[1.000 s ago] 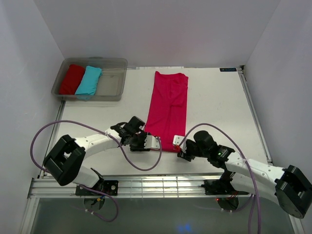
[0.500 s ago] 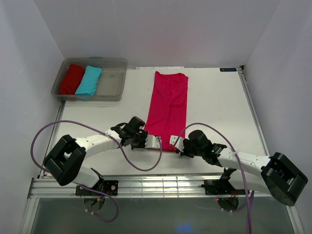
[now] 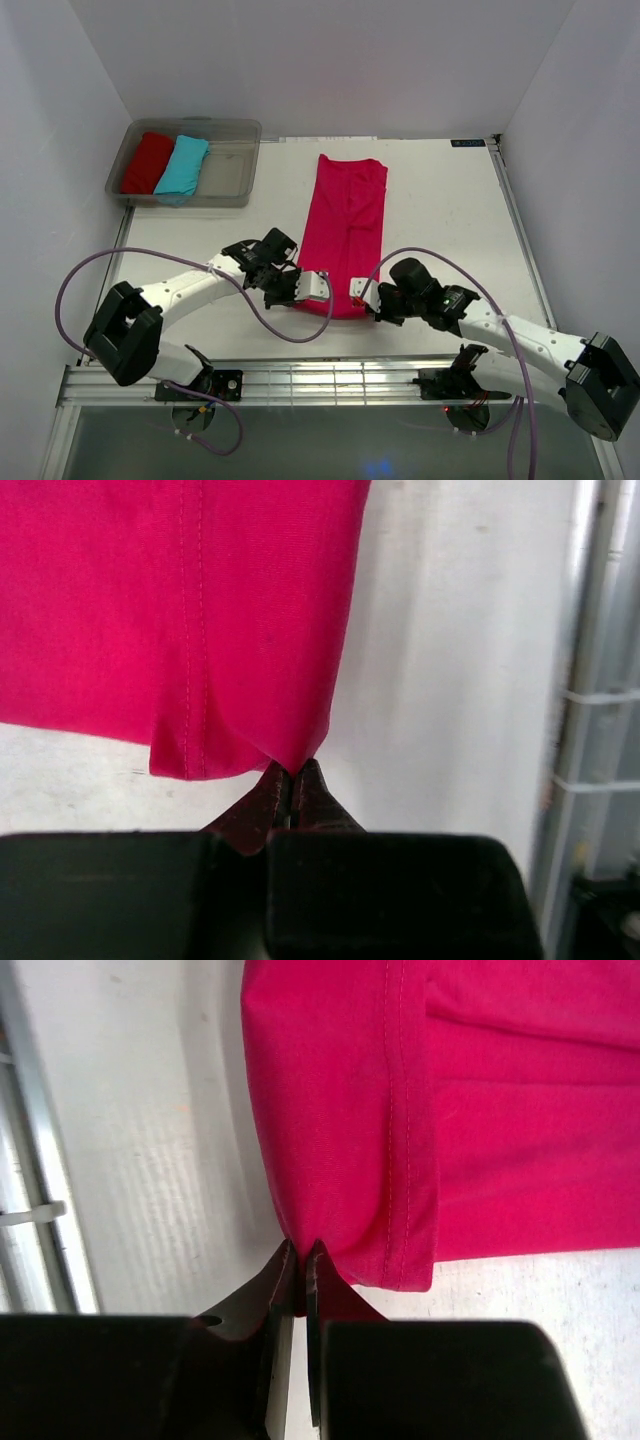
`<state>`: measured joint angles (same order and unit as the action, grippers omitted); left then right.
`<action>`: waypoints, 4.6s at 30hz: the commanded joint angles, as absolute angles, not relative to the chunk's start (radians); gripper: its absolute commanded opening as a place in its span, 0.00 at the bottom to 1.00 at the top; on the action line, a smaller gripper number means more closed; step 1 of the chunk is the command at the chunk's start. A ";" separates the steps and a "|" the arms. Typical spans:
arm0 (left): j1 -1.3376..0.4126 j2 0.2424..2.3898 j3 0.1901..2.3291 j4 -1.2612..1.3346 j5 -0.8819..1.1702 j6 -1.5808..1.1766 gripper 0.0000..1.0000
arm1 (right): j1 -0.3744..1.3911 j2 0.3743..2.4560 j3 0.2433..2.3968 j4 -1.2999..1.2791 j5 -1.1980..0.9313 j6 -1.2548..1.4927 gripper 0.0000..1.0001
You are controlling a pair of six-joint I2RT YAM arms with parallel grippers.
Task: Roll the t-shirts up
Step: Roll the T-shirt to the center of the board.
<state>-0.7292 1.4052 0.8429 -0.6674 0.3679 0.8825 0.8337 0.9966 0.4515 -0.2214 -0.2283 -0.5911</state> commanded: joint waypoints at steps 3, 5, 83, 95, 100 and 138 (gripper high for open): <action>-0.716 1.362 0.894 -0.933 0.586 0.877 0.00 | 0.838 0.983 0.549 -0.440 -0.413 -0.653 0.08; -0.694 1.393 0.928 -0.971 0.633 0.873 0.00 | 0.810 1.011 0.560 -0.440 -0.439 -0.661 0.08; -0.824 1.557 0.911 -0.661 0.170 0.666 0.50 | 0.509 1.238 0.371 0.285 -0.387 0.307 0.08; -0.824 1.554 1.072 -0.745 0.161 0.615 0.50 | 0.512 1.192 0.442 0.180 -0.341 0.177 0.13; -0.841 1.531 1.068 -0.844 0.173 0.563 0.50 | 0.557 1.027 0.440 0.124 -0.305 -0.100 0.31; -0.851 1.513 0.831 -0.515 0.015 0.486 0.00 | 0.882 1.043 0.258 0.167 -0.115 -0.646 0.47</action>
<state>-0.8589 1.5135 0.8005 -0.5175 0.0319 0.4816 0.8734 1.0424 0.2630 0.1455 -0.1261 -0.6350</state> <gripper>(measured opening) 0.048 0.464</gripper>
